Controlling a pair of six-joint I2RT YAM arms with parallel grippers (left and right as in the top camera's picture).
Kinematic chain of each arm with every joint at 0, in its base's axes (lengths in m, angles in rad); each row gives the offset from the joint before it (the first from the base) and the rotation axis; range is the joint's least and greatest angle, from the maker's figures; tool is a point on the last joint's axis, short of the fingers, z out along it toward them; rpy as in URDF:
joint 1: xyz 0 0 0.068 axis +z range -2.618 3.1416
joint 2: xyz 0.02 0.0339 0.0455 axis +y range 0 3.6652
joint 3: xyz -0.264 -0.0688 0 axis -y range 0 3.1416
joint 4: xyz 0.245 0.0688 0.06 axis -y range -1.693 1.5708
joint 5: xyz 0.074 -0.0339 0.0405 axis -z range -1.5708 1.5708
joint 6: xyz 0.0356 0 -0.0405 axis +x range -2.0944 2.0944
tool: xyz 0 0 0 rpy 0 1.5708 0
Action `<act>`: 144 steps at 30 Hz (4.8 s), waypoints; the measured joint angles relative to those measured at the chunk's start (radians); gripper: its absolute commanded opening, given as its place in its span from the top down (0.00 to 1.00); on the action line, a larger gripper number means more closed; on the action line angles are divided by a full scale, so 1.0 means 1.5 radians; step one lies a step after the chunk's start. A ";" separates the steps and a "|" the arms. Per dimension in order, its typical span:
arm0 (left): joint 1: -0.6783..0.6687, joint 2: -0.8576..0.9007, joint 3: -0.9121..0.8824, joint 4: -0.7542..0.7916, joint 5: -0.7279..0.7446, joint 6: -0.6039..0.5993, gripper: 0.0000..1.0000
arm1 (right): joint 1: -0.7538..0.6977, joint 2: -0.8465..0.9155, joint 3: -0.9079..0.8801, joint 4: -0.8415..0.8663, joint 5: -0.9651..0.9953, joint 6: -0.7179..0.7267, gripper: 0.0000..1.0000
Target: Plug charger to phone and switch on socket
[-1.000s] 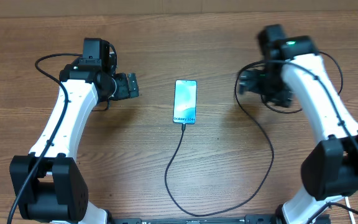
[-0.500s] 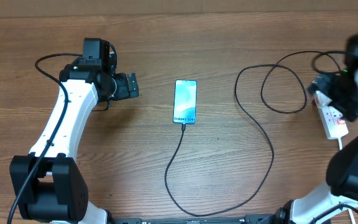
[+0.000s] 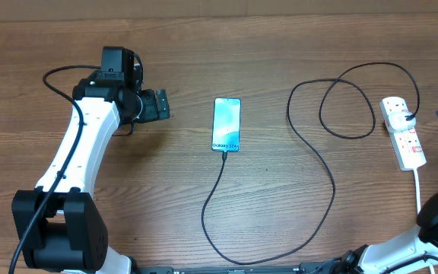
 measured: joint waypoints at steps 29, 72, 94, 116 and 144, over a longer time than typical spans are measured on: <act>0.000 0.000 0.000 0.000 0.000 0.000 0.00 | -0.016 0.000 -0.253 0.349 -0.079 -0.070 0.00; 0.000 0.000 0.000 0.000 0.000 0.000 0.00 | -0.015 0.003 -0.287 0.423 -0.098 -0.071 0.00; 0.000 0.000 0.000 0.000 0.000 0.000 0.00 | -0.016 0.004 -0.340 0.511 -0.129 -0.072 0.00; 0.000 0.000 0.000 0.000 0.000 0.000 0.00 | -0.016 0.004 -0.360 0.526 -0.135 -0.087 0.00; 0.000 0.000 0.000 0.000 0.000 0.000 0.00 | -0.019 0.001 -0.353 0.479 -0.136 -0.076 0.01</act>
